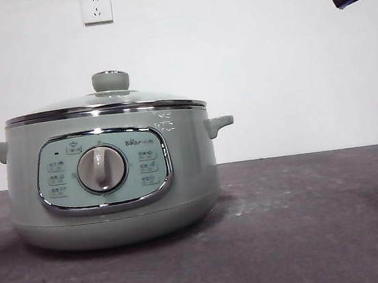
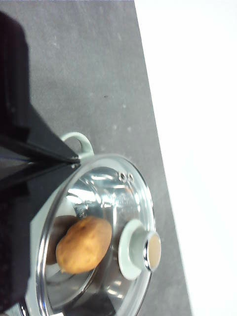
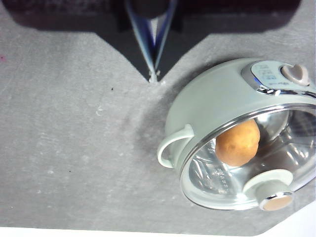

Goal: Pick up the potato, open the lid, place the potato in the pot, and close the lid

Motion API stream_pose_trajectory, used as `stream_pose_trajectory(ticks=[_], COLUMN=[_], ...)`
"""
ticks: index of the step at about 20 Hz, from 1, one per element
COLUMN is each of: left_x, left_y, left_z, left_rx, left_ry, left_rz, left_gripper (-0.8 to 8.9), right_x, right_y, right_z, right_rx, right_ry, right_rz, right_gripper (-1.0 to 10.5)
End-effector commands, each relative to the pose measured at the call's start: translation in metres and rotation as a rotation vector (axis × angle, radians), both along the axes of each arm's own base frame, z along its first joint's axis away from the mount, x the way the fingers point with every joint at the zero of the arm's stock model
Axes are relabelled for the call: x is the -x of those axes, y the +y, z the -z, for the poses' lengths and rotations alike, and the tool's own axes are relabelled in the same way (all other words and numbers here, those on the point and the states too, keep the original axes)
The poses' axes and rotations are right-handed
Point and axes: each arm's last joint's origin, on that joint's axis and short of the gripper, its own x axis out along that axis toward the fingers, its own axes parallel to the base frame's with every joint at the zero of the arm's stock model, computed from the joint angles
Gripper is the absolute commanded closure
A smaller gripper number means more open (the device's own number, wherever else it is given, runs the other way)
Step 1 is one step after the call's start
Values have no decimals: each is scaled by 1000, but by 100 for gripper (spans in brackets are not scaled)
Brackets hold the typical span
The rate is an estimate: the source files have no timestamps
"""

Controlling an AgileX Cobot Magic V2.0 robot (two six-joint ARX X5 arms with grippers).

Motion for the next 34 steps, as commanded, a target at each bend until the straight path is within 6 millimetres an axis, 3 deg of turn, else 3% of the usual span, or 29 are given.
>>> stream_pose_trajectory(ticks=[1,6,11,30,34], left_x=[2,4,3,3,3], left_y=[7,18,22,22,22], left_z=[23,76,102,102,102], left_rx=[21,75,97,96,96], left_ry=[-34,-6,35,36,36], left_rz=[7,-81,-121,-129,-129], left_gripper=[817,817,817,817,817], right_x=[0,0,0,0,5], right_y=[0,0,0,0,-12], right_z=[2,2,2,2,-1], right_rx=[-3,-3,-3,-3,119], right_ry=[3,3,3,3,-77], right_rz=[4,4,4,4,-28], right_gripper=[946,946,946,946,946])
